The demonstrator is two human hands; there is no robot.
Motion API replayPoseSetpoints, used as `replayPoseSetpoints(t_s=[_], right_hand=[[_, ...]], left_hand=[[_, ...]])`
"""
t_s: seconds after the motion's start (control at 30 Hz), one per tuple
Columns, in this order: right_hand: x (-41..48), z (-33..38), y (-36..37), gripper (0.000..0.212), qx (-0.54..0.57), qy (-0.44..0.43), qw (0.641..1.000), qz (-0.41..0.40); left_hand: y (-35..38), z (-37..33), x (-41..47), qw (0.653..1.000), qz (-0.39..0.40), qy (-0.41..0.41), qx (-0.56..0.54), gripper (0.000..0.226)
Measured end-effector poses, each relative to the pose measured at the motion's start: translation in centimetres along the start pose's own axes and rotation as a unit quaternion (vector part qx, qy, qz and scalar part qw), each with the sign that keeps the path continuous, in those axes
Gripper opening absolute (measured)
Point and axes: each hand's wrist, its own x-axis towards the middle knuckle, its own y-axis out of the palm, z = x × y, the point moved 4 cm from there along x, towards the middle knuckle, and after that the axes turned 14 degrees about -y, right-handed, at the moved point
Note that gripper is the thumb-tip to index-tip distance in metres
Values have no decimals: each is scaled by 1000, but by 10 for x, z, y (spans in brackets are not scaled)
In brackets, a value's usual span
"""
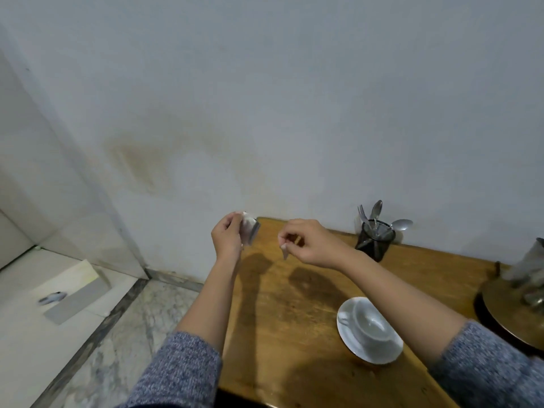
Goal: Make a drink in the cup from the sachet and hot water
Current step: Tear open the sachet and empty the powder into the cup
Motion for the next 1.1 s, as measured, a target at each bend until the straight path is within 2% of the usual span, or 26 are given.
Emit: replayPoseSetpoints(t_s=[0.1,0.2,0.3,0.47,0.7,0.8,0.93,1.03,1.1], right_hand=[[4,-26,35,24,94,133,987,6],[-6,-59,90,27,214,253,943,37],[-23,-79,147,27,259,328,904,85],[-40,-96,197,27,178,328,913,164],[-45,-105,204,27,104,281,935,188],[-49,-102,190,30,147,297,931,153],[-54,-91,154,12,341,312,885,59],[-58,-83,110,28,420,277,863,-52],[-68,-83,85,29,428,263,857,-114]], left_hand=[[-15,3,-5,1000,-4,22,18,13],[-36,16,-10,999,-20,23,45,13],[-62,31,-11,997,-39,13,67,14],[-94,52,-11,994,-65,-5,83,14],[-88,65,-16,994,-51,-16,99,10],[-69,68,-18,994,-25,-12,107,15],[-31,74,-20,994,15,-17,110,13],[11,80,-27,992,61,-35,105,15],[41,86,-39,990,94,-54,92,15]])
